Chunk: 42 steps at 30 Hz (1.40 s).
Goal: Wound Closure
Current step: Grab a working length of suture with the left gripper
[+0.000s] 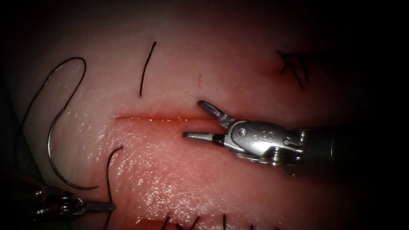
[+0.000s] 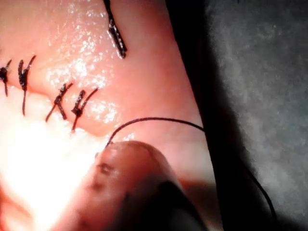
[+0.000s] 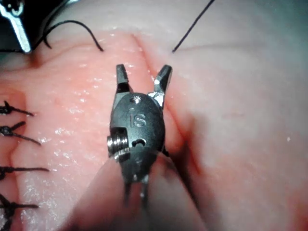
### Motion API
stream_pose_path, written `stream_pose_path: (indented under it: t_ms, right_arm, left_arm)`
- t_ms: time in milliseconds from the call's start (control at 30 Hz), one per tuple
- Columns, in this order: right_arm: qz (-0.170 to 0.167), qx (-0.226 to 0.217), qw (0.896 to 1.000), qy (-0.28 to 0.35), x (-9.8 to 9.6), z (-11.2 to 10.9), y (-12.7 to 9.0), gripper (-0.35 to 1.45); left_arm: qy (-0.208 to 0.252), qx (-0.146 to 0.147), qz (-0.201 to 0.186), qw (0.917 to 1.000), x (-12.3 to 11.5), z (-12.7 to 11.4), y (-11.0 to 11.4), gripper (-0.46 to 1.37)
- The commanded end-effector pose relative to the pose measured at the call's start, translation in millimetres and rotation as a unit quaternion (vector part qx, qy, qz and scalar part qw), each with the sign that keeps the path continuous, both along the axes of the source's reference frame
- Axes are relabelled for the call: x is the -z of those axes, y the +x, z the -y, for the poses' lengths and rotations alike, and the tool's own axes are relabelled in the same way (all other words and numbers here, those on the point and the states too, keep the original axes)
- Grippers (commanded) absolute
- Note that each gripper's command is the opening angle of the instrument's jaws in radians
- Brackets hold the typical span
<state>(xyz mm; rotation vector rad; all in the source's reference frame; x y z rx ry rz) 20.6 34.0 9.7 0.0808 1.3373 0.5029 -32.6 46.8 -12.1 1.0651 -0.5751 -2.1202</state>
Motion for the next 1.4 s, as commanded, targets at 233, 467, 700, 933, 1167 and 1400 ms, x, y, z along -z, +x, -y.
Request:
stream_pose_path:
  t_ms: [233, 467, 700, 933, 1167, 1400]
  right_arm:
    - [-0.026, 0.057, 0.997, -0.051, -0.3, 0.6, 1.8, 0.77]
    - [-0.027, 0.066, 0.995, -0.071, 0.0, 0.8, 2.5, 0.82]
    - [-0.025, 0.067, 0.994, -0.084, -0.2, 0.8, 2.8, 0.91]
    - [-0.033, 0.080, 0.992, -0.092, -0.7, 1.2, 3.9, 0.98]
    - [-0.053, 0.104, 0.988, -0.097, -1.1, 1.5, 4.8, 0.82]
    - [-0.056, 0.109, 0.987, -0.101, -1.0, 1.6, 5.1, 0.76]
  left_arm:
    - [0.002, 0.000, 0.004, 1.0000, 0.5, -1.3, -1.2, -0.35]
    - [0.010, 0.000, 0.006, 0.9999, 2.1, -2.7, -1.3, -0.35]
    - [0.017, 0.000, 0.007, 0.9998, 3.7, -3.9, -1.4, -0.35]
    - [0.019, -0.002, 0.008, 0.9998, 4.1, -4.7, -1.3, -0.35]
    - [0.027, -0.002, 0.007, 0.9996, 4.1, -4.9, -1.3, -0.35]
    - [0.029, -0.005, 0.005, 0.9996, 4.2, -4.8, -1.3, -0.35]
